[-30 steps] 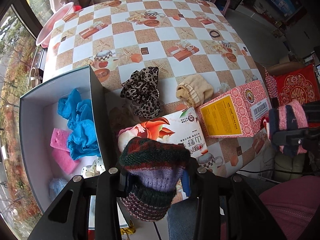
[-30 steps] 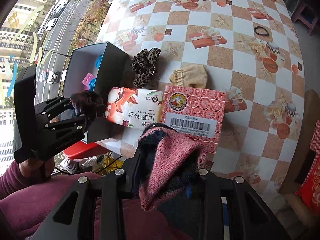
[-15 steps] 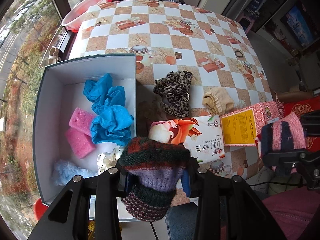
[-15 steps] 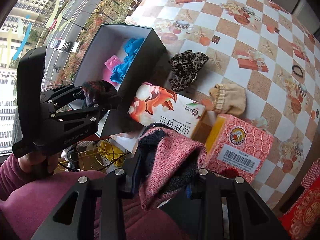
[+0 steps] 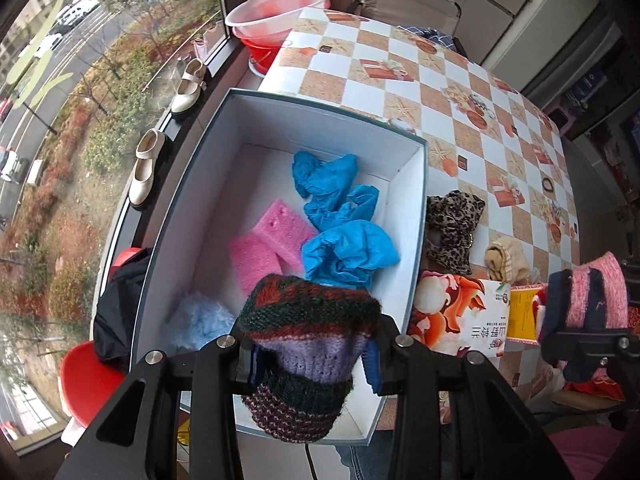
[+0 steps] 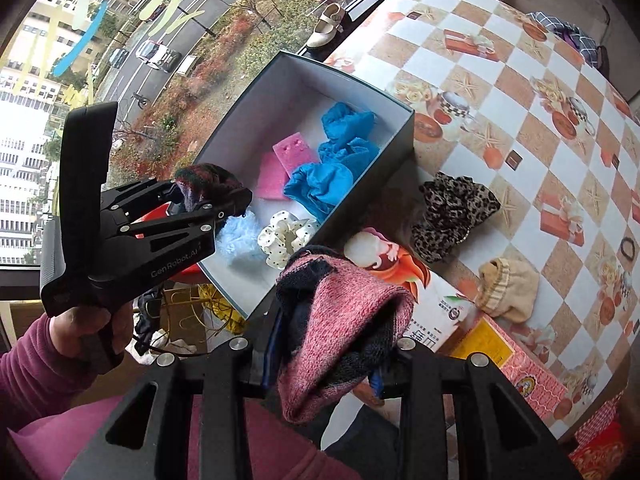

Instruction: Organize soft objects

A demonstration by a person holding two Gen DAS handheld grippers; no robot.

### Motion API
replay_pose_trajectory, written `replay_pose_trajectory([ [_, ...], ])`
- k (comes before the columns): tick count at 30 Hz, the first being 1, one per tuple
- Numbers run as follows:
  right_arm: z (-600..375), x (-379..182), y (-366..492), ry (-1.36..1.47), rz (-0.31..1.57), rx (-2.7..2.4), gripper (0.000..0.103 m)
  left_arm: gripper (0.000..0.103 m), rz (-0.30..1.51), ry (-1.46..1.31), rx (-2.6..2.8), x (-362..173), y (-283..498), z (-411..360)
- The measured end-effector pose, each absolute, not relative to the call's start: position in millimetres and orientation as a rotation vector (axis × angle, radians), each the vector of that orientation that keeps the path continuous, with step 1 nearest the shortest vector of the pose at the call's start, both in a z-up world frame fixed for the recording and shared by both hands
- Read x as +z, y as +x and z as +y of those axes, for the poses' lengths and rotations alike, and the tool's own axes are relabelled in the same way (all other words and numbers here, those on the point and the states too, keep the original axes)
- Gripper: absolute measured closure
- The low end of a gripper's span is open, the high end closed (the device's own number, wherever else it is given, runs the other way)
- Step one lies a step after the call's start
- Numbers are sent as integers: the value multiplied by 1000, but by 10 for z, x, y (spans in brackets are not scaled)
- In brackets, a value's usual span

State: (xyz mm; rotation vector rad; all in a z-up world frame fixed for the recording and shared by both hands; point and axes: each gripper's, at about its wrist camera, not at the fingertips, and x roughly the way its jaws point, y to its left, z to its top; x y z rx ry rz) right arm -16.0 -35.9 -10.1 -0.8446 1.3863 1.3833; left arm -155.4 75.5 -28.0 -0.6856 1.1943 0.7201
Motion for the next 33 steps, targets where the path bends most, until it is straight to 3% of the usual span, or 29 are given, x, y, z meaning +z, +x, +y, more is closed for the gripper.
replay_pose_trajectory([
  [33,420,-207,-580,-907,1360,1457,68,61,1191,-787,803,-489,-1875,892],
])
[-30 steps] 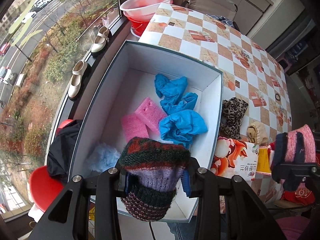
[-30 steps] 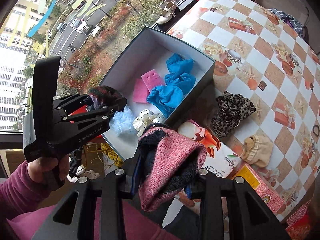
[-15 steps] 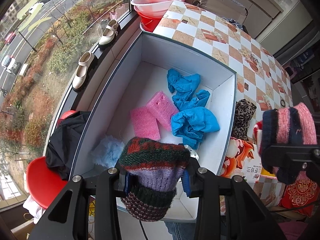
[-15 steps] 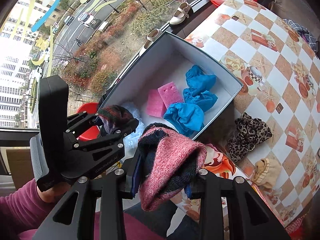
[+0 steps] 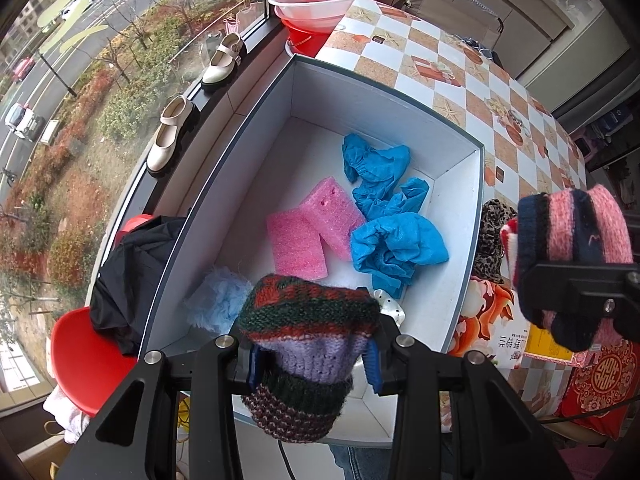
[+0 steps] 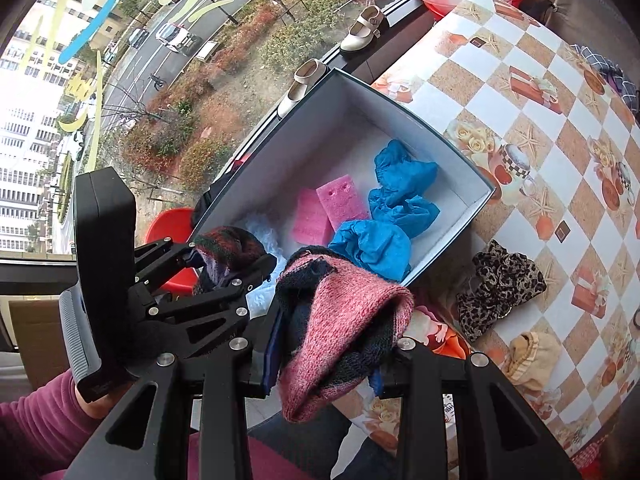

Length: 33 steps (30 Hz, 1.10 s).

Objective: Organize soft objects
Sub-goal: 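Hold the striped hat over the box with the left tool while the right tool brings the pink hat, then open both tools to drop the two knitted hats into the box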

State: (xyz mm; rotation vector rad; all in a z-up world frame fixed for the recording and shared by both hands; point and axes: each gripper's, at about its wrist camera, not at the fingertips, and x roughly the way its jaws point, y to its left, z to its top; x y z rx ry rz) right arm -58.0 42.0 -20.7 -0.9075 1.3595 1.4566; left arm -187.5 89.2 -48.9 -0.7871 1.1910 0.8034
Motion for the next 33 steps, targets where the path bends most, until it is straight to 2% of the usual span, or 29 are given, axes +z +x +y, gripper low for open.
replay_pose_trajectory([
  [33,816,-397,-608,-906,1349,1429,68,61,1199,-840,813,-618,-1877,993],
])
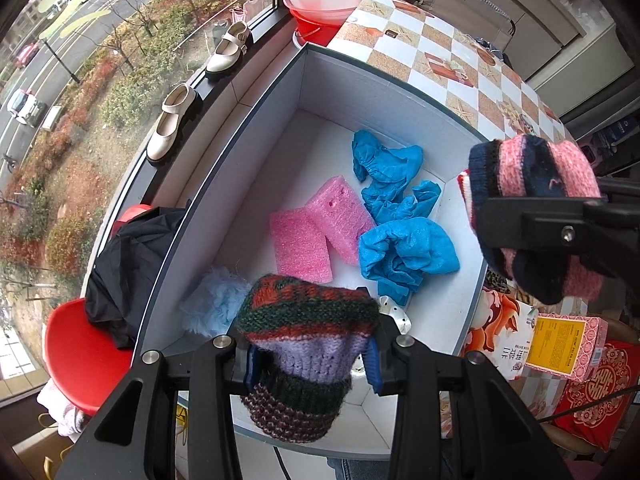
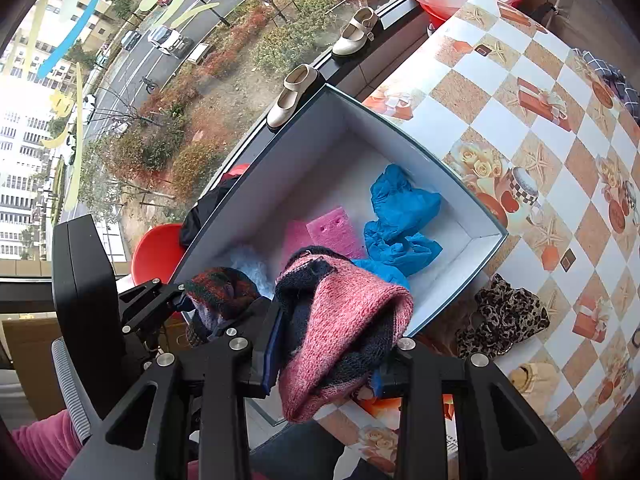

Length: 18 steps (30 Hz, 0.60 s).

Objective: Organize soft objects
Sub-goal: 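Open both tools to drop the two knitted hats into the box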

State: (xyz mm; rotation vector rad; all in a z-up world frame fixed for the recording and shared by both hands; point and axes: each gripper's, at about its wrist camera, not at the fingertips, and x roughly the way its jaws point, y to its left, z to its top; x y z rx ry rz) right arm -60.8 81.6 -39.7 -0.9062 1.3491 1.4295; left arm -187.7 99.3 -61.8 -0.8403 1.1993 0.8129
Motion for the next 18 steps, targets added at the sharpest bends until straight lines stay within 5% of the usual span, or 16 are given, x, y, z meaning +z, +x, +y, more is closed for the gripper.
replay_pose_trajectory([
  [3,835,-421,-580,-893,1361,1422,68,50,1190,-842,806,-620,-1866,992],
  [5,850,-432,-547,-871,1377,1420,59,21,1197,-850,819,-629,-1865,1004],
  [7,850,-437,-499,-840,1405,1409,20,20,1211,-852,835,-639,-1862,1012],
  [8,838,-430,-458,-820,1412,1394,15,20,1229,-850,832,-653,-1851,1011],
  [18,308,-164,434,-656,1554,1204,14,20,1245,-728,641,-324,-1195,838],
])
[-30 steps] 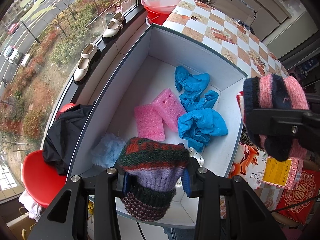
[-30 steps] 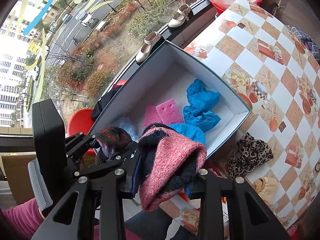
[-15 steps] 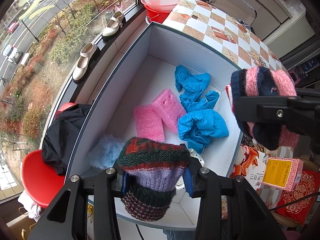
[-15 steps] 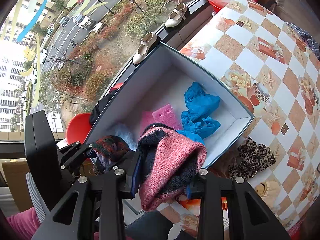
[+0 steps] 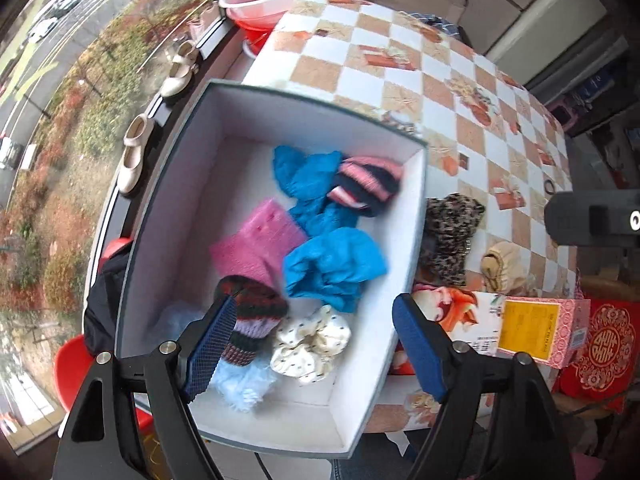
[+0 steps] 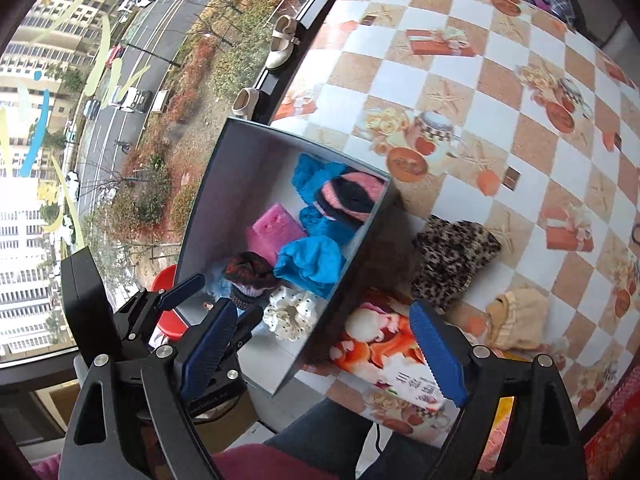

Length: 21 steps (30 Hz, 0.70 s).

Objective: Organize soft objects
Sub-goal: 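Open both tools to drop the two knitted hats into the box, then move the left tool to the leopard scrunchie while the right tool approaches the beige knitted cuff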

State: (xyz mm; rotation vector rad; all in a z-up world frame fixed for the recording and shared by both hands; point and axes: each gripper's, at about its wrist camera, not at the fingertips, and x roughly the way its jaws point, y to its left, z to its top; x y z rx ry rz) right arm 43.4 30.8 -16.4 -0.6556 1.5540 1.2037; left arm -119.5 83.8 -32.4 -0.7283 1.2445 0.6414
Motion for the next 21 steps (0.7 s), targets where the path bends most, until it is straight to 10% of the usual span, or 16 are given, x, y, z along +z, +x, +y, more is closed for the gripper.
replay_pose_trajectory([
  [4,-76,-81,995,-677,1555,1090,0,20,1254,-675,503,-226,-666,672],
  [21,-432,-1744,1924,-1020,1698,946,0,20,1512,-642,487,-1031,708,385],
])
